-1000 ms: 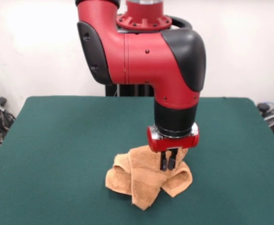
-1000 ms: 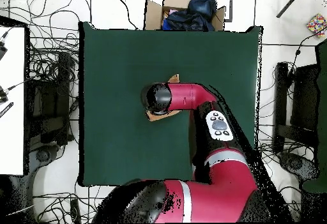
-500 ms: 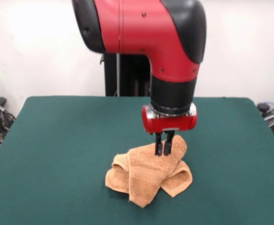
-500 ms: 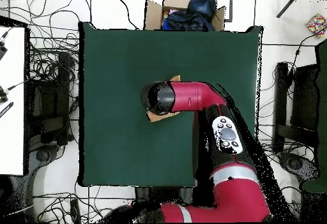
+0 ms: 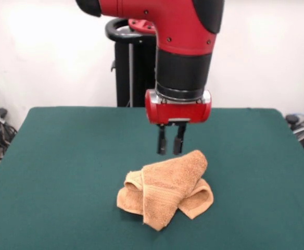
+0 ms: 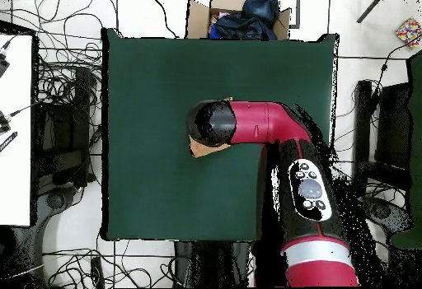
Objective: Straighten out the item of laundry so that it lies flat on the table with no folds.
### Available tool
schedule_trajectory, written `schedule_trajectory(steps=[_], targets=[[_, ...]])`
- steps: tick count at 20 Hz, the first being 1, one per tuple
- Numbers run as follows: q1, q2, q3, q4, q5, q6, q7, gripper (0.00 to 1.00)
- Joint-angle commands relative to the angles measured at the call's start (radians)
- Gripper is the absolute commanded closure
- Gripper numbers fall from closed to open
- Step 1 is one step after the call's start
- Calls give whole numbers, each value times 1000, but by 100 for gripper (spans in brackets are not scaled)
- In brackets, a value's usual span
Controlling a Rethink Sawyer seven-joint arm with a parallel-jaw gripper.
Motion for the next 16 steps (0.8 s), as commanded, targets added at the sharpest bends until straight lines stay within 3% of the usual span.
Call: schedule_trajectory(steps=[1,16], targets=[[-20,-14,78,91,15,28,3,0],[-2,82,47,57,-35,4,25,0]])
